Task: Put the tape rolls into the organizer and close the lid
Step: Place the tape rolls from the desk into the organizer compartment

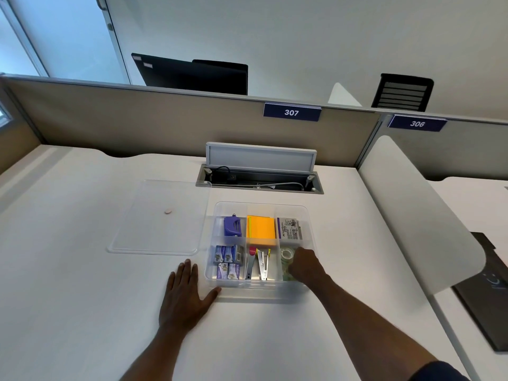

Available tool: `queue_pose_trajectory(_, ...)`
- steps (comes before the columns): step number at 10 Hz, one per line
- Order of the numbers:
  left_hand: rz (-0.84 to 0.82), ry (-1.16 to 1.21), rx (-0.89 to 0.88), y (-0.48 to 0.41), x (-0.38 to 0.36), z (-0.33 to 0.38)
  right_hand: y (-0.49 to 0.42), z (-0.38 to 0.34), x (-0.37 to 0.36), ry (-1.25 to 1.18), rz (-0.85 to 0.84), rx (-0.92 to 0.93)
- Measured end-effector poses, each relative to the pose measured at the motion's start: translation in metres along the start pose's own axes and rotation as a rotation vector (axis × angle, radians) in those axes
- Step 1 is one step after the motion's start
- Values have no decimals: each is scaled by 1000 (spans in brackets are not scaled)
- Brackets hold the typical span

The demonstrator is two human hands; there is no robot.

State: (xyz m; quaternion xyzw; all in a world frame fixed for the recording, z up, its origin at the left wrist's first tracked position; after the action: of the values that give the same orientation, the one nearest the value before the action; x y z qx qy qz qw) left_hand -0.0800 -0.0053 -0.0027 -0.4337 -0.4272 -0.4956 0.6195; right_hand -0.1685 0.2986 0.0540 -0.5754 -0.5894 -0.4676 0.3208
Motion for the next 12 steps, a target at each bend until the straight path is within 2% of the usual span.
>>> queue_pose_trajectory(12,-2,-29,-2,-1,-4,-2,-3,7,-6,19,-47,-1)
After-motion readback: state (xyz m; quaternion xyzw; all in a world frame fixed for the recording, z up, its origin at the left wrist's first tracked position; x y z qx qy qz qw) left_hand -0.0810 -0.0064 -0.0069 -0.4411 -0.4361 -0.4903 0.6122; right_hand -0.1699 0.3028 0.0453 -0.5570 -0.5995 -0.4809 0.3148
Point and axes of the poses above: each hand's wrist, its own y-axis away from the middle knuckle, its own x-axis out of the back of the hand, z = x × y, the point moved 8 cm from there along -y, towards the middle knuckle, and after that the axes turned 7 degrees about z, right-handed, at the moved point
